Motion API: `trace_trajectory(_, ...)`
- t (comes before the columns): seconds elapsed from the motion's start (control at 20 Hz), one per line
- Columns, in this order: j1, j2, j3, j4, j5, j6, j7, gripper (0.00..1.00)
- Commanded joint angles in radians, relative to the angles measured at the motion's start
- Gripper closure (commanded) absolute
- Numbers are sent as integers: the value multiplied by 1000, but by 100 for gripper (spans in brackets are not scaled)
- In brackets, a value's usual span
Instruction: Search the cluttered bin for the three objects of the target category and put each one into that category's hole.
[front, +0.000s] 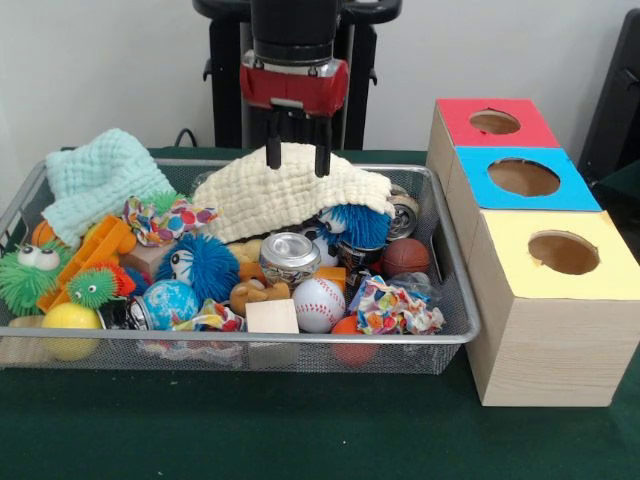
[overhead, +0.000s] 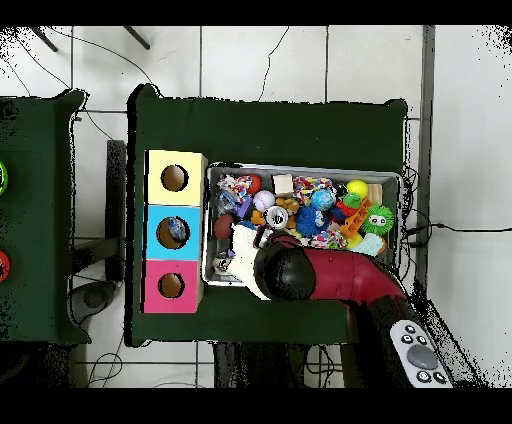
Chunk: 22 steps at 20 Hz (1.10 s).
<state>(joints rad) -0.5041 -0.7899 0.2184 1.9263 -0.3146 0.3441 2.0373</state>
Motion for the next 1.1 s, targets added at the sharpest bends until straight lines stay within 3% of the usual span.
trace_trajectory(0.05, -39, 99, 210, 15, -159, 56, -270, 0)
trace_trajectory(0.6, -56, 131, 252, 9, -241, 62, -177, 0)
trace_trajectory(1.0, -32, 160, 220, 7, -285, 4, -98, 0)
trace_trajectory(1.05, -34, 160, 214, 14, -285, -17, -67, 100)
trace_trajectory(1.1, -36, 157, 214, 18, -279, -25, -55, 100)
